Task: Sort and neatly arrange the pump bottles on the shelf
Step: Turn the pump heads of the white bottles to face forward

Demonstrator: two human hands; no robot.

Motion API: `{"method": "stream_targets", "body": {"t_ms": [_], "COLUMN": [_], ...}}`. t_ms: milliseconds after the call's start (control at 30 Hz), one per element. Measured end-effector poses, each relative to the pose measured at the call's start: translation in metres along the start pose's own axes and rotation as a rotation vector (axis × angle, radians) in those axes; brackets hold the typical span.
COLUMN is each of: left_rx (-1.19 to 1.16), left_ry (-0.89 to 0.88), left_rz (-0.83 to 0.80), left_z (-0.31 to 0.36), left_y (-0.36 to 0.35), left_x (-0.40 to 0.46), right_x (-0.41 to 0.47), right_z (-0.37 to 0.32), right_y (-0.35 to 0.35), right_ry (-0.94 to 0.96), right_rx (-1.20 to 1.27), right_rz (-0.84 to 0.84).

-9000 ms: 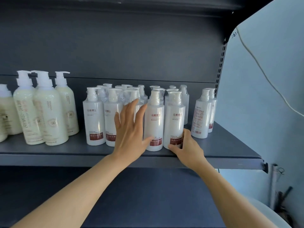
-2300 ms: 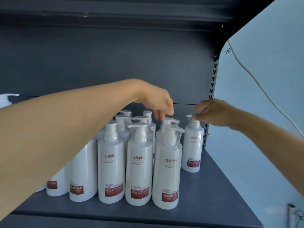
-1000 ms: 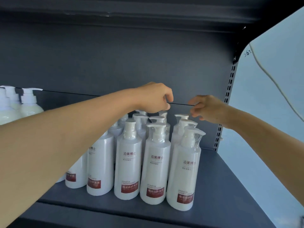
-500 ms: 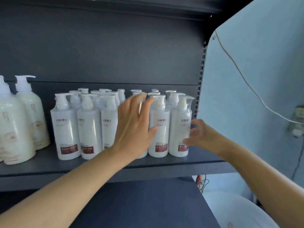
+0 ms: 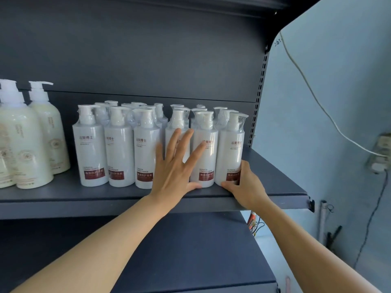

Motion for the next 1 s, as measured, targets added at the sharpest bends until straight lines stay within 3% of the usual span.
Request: {"method": "stream_targets", "body": {"t_ms": [233,467,867,1000], "left_rx": [0.03,-0.083,-0.241,-0.191], "left_ry": [0.017,0.333,0.546,0.545], "left_rz": [0.023,0.099,0.019,-0.014], "left_z": [0.003,-0.002,0.013,0.014], "left_y": [0.005,0.006,0.006,0.005], "left_x": [-0.004,-0.035,-0.039,-0.037], "right_x": [0.003,0.0,0.0,0.007], "right_z": [0.005,0.004,0.003,0.009], "right_y": [-0.003,-0.007,-0.009,-0.015], "right_ry": [0.013,0.054,0.097,0.073], "right_rx": [-0.046,-0.068,-0.169,-0.166], "right_rz": [0.022,0.081,0.16,0.149]}}
Point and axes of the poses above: each hand's wrist, its own x-axis towards the middle knuckle, its own y-axis out of the back of the hand, z = x × y, the point moved 3 cm from there along x, towards the middle knuckle, and after that the axes turned 3 degrees about -z, right-handed, at the moved point
